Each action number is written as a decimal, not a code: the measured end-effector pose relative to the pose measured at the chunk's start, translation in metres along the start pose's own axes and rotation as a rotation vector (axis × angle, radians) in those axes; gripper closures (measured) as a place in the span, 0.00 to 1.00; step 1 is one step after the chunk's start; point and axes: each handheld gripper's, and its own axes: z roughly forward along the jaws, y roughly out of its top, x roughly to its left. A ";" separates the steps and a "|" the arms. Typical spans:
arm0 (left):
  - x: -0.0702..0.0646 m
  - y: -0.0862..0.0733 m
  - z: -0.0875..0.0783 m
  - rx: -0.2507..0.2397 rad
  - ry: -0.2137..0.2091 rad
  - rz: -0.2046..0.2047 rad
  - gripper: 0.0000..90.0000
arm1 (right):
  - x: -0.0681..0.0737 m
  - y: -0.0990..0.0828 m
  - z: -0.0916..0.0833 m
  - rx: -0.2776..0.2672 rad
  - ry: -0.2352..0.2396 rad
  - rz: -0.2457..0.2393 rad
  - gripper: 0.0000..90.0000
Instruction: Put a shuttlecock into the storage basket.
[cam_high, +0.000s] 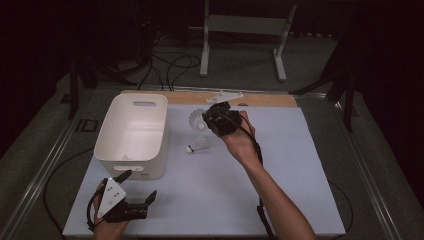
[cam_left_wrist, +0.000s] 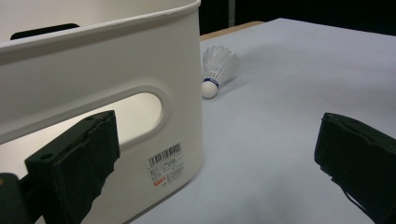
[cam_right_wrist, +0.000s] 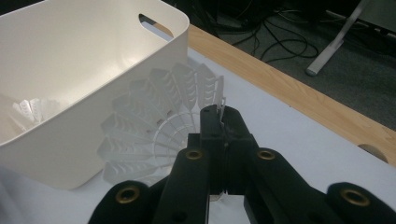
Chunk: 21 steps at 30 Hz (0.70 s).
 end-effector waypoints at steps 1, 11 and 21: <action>0.000 0.000 0.000 0.000 0.000 -0.001 0.01 | 0.000 0.001 0.000 -0.001 0.001 0.000 0.99; 0.000 0.000 0.000 0.001 -0.001 0.000 0.01 | -0.001 0.005 0.001 -0.004 -0.005 0.000 0.99; 0.000 0.000 0.000 0.000 0.000 -0.001 0.01 | 0.000 0.010 0.001 -0.014 0.004 0.001 0.99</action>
